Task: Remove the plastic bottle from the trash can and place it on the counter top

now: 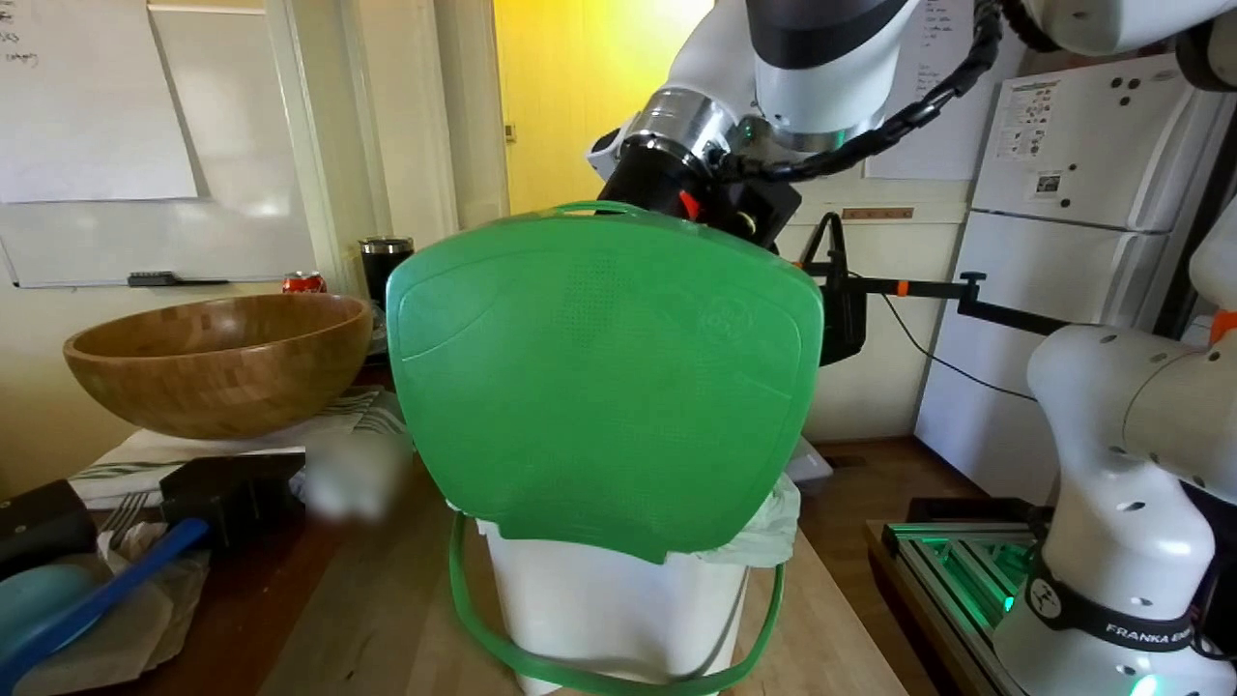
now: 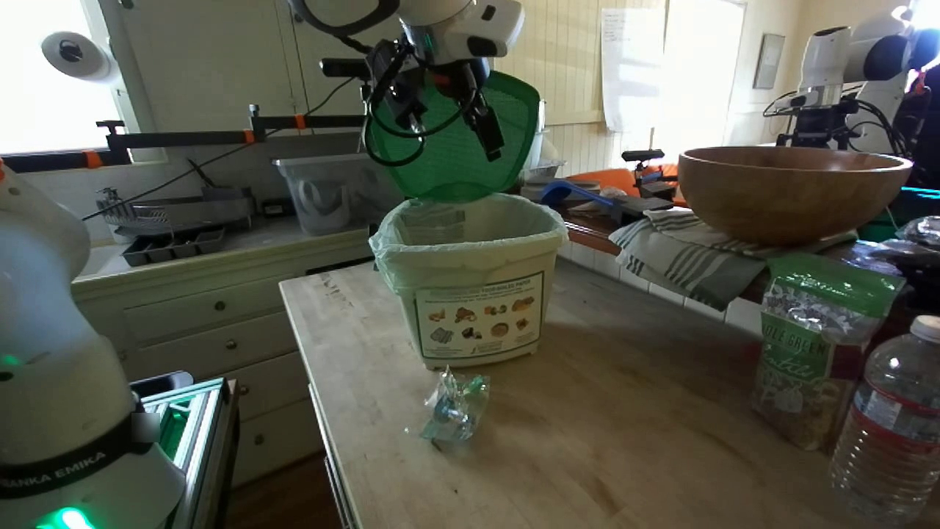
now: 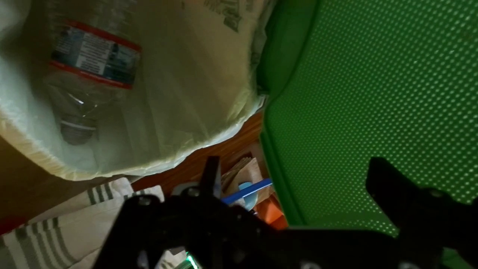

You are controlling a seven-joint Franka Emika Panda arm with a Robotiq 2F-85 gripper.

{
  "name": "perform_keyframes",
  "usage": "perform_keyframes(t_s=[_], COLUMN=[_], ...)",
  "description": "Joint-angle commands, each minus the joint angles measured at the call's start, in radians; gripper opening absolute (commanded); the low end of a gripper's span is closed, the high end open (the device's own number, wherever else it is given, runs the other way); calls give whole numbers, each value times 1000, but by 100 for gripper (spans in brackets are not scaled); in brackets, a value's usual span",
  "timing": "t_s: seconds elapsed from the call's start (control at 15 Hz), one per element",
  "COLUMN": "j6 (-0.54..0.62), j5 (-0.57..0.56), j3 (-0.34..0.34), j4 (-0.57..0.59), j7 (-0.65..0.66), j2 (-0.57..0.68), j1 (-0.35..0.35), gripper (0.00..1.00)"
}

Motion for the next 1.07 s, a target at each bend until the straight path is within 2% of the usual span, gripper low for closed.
perform_keyframes(t_s=[0.0, 0.47, 0.67, 1.0], j6=[-78, -201, -270, -367], j5=[114, 292, 379, 475], j3=[-14, -11, -8, 9], j4=[13, 28, 39, 47], j7=[-104, -249, -322, -403], j2=[-3, 8, 24, 41], j1=[8, -21, -35, -80], gripper=[74, 19, 1, 0])
